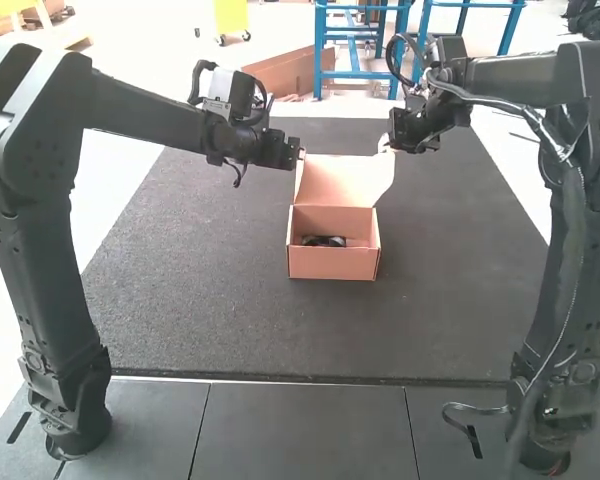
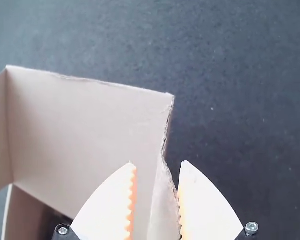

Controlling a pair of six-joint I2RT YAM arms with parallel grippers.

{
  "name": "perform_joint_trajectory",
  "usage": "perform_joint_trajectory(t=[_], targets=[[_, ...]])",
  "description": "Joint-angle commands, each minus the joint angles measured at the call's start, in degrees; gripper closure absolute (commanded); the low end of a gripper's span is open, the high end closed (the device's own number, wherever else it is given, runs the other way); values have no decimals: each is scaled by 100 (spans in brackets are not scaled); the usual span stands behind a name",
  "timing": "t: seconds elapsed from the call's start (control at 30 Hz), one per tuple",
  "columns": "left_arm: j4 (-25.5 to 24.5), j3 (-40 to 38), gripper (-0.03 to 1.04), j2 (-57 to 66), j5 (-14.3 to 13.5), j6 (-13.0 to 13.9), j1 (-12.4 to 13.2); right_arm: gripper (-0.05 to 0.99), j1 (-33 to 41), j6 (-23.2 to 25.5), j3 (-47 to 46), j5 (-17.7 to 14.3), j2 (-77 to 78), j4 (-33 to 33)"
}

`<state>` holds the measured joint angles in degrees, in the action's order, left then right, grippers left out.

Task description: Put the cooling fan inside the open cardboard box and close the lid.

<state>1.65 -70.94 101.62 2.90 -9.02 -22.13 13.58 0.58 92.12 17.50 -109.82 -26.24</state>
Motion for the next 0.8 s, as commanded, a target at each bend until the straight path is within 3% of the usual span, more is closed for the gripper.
perform_joint_trajectory(t=[0.0, 0.33, 0.77], targets=[[63, -113, 4, 33, 80, 49, -2, 70, -84, -58, 105, -45, 84, -83], [63, -113, 4, 42, 80, 49, -11, 70, -93, -58, 17, -97, 57, -118], [125, -113, 4, 51, 80, 93, -2, 80, -66, -32, 26, -97, -39, -197]])
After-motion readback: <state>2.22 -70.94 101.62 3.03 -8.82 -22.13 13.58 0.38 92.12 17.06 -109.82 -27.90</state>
